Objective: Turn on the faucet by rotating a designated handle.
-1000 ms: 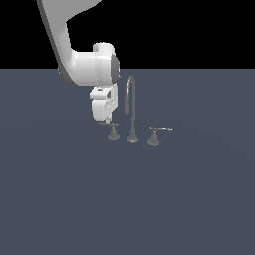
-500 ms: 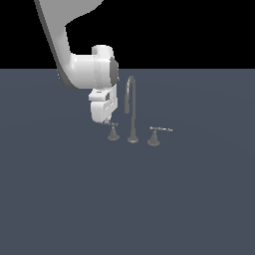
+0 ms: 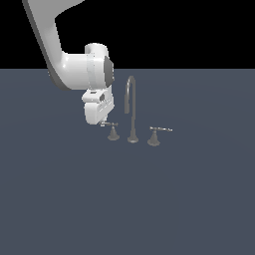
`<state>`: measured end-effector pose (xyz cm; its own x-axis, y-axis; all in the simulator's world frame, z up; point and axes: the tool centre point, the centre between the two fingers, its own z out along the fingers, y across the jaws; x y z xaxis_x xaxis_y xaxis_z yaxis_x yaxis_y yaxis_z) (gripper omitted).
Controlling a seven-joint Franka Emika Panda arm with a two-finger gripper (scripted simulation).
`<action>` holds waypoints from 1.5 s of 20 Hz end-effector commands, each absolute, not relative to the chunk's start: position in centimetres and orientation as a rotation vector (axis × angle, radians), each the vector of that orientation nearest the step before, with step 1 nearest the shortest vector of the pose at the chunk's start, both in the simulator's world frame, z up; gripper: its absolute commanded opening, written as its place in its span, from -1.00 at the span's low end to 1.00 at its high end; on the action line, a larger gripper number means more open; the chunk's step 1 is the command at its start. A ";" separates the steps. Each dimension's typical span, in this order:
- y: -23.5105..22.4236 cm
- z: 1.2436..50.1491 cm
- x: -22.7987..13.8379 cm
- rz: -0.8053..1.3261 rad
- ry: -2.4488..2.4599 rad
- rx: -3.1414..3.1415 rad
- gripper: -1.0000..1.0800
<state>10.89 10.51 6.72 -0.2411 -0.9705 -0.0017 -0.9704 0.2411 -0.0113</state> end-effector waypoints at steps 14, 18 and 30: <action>10.9 6.6 7.3 -0.005 2.467 -1.939 -1.00; 11.0 6.5 6.1 -0.002 2.469 -1.940 -1.00; 9.5 6.6 4.0 0.000 2.458 -1.948 -1.00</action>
